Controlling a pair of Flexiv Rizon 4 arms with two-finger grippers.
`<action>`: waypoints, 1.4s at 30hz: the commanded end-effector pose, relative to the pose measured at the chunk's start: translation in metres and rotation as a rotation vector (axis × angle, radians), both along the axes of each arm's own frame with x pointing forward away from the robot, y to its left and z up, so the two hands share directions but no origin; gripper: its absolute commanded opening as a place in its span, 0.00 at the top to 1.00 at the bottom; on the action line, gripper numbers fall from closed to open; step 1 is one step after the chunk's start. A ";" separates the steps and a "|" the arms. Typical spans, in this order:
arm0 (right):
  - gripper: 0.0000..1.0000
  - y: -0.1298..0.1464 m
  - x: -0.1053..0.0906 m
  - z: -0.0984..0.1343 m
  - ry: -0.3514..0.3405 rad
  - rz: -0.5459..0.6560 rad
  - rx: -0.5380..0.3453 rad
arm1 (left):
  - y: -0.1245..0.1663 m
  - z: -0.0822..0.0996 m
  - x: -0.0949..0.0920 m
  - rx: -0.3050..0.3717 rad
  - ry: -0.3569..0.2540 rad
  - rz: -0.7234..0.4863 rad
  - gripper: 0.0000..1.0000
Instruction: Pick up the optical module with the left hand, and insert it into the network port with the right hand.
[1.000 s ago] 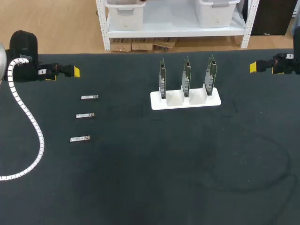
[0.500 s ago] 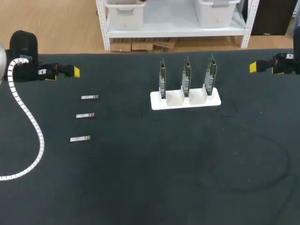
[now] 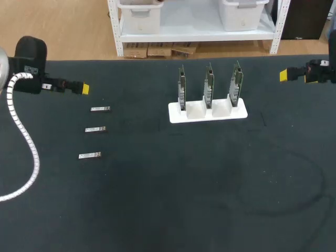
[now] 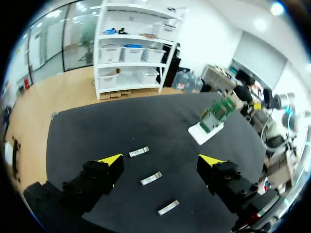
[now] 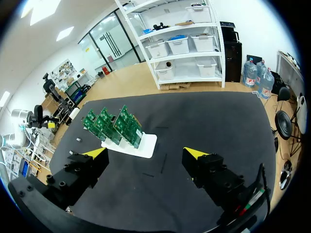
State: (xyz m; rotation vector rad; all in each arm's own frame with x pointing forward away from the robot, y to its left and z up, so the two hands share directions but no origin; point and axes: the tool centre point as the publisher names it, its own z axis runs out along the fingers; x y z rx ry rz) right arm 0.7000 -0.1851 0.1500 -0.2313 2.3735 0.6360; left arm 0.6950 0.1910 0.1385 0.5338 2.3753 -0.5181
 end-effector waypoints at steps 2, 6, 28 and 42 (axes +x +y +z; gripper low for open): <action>0.00 0.000 0.000 0.000 0.000 0.000 0.000 | 0.016 -0.002 0.024 0.103 0.081 -0.139 0.00; 0.00 0.000 0.000 0.000 0.000 0.000 0.000 | 0.025 -0.008 0.034 0.195 0.100 -0.247 0.00; 0.00 0.000 0.000 0.000 0.000 0.000 0.000 | 0.034 -0.013 0.046 0.183 0.098 -0.252 0.00; 0.00 0.000 0.000 0.000 0.000 0.000 0.000 | 0.024 -0.016 0.058 0.474 -0.014 -0.699 0.00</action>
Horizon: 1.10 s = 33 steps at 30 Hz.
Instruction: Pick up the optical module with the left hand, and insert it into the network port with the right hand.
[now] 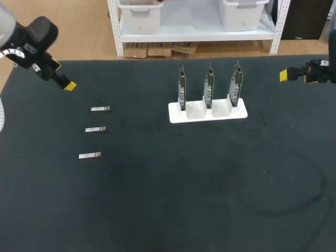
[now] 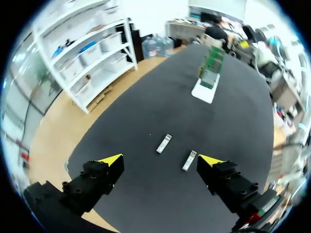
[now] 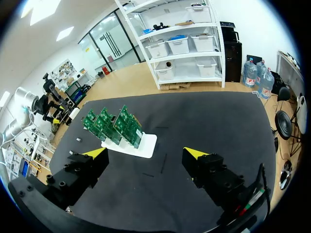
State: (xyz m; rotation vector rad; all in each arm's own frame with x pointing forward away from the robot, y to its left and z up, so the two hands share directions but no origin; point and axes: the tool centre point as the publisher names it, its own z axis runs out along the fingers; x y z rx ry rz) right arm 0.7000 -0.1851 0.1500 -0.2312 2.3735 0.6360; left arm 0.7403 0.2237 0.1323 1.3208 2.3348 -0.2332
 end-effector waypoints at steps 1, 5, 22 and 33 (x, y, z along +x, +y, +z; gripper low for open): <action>0.00 0.000 0.000 0.000 0.000 0.000 0.000 | -0.010 -0.014 0.013 0.087 0.032 -0.230 0.00; 0.00 0.000 0.000 0.000 0.000 0.000 0.000 | -0.010 -0.025 0.016 0.120 0.061 -0.297 0.00; 0.00 0.000 0.000 0.000 0.000 0.000 0.000 | -0.024 -0.053 0.029 0.185 0.115 -0.440 0.00; 0.00 0.000 0.000 0.000 0.000 0.000 0.000 | -0.033 -0.074 0.022 0.232 0.138 -0.471 0.00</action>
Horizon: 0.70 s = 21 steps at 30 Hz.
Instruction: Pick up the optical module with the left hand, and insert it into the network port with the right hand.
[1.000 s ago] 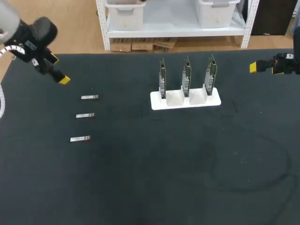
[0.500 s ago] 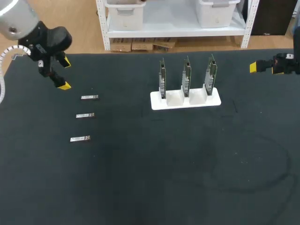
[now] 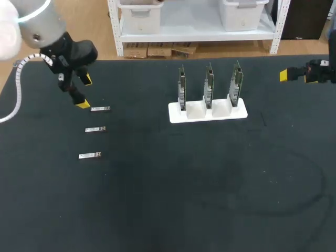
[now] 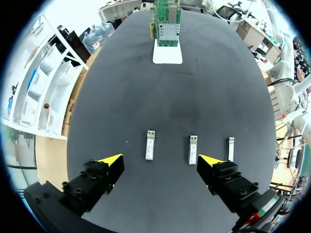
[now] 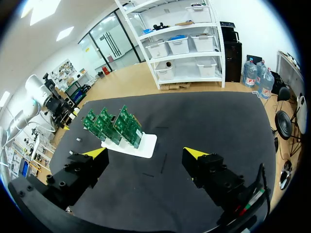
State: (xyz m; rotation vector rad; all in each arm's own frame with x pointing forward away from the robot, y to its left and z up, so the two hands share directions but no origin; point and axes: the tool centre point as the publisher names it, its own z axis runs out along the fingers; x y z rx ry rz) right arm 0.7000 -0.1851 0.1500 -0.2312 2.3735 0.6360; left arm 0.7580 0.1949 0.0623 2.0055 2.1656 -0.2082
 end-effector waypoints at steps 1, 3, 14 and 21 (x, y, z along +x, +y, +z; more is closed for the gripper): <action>0.00 0.000 0.000 0.000 0.000 0.000 0.000 | -0.005 -0.006 0.004 0.012 0.013 -0.005 0.00; 0.00 0.000 0.000 0.000 0.000 0.000 0.000 | -0.006 -0.008 0.003 -0.005 0.015 0.005 0.00; 0.00 0.000 0.000 0.000 0.000 0.000 0.000 | -0.016 -0.028 -0.003 0.042 0.015 -0.026 0.00; 0.00 0.000 0.000 0.000 0.000 0.000 0.000 | -0.013 -0.022 -0.005 -0.041 0.007 0.003 0.00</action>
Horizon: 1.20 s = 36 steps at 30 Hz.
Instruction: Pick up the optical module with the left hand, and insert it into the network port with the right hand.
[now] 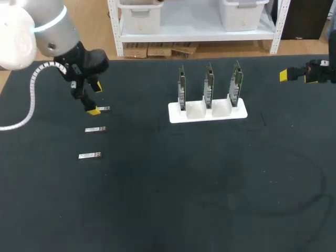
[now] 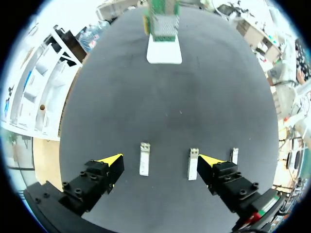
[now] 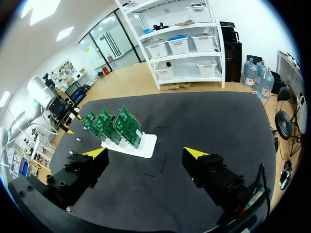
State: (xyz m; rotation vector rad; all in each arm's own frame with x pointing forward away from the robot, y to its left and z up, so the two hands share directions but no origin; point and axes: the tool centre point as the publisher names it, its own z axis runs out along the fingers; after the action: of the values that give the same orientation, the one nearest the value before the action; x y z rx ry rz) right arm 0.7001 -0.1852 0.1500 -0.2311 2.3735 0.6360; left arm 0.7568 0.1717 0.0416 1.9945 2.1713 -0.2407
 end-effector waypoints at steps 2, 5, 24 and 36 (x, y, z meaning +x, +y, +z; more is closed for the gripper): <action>0.00 0.000 0.000 0.000 0.000 0.000 0.000 | 0.010 -0.001 -0.004 -0.024 -0.008 -0.003 0.00; 0.00 0.000 0.000 0.000 0.000 0.000 0.000 | 0.010 -0.001 -0.004 -0.024 -0.008 -0.003 0.00; 0.00 0.000 0.000 0.000 0.000 0.000 0.000 | -0.004 -0.026 -0.008 0.218 -0.042 -0.038 0.00; 0.00 0.000 0.000 0.000 0.000 0.000 0.000 | 0.002 -0.037 0.005 0.310 -0.061 -0.023 0.00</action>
State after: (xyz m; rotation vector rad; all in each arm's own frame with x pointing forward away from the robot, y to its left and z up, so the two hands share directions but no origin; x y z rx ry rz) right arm 0.7000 -0.1851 0.1500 -0.2313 2.3735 0.6360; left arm 0.7549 0.1740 0.0048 2.1404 2.2467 0.1569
